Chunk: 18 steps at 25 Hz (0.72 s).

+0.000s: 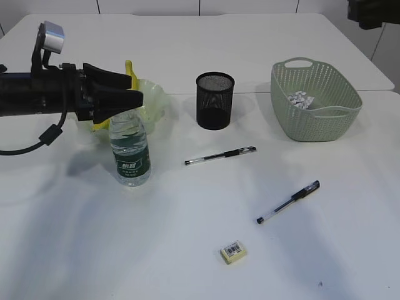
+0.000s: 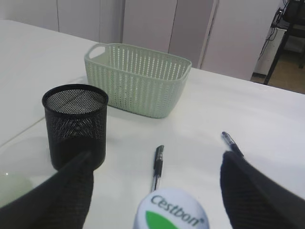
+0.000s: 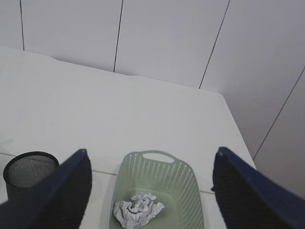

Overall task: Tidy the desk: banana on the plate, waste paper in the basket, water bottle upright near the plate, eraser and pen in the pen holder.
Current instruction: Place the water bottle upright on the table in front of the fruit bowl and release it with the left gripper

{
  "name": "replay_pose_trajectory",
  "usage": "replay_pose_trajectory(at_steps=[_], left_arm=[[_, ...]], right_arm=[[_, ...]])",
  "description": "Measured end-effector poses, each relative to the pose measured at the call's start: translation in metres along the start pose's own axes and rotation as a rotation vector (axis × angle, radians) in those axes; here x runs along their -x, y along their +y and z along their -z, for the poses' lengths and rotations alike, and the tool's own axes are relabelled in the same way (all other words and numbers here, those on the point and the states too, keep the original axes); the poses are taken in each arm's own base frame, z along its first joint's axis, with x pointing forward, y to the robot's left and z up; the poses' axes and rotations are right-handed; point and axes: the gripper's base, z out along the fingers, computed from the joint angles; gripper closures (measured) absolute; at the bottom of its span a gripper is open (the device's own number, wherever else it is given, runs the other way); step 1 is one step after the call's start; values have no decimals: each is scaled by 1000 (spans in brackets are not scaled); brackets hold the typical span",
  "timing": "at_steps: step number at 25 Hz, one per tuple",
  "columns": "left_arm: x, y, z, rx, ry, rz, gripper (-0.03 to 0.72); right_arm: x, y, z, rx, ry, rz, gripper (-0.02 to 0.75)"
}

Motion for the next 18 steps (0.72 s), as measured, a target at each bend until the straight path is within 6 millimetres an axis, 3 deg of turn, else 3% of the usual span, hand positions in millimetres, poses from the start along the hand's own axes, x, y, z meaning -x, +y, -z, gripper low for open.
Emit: replay_pose_trajectory(at_steps=[7,18], left_arm=[[19,-6,5,3,-22,-22,99],[72,-28,22,46,-67,-113,99]], right_arm=[[0,0,0,0,0,2,152],[0,0,0,0,1,-2,151]])
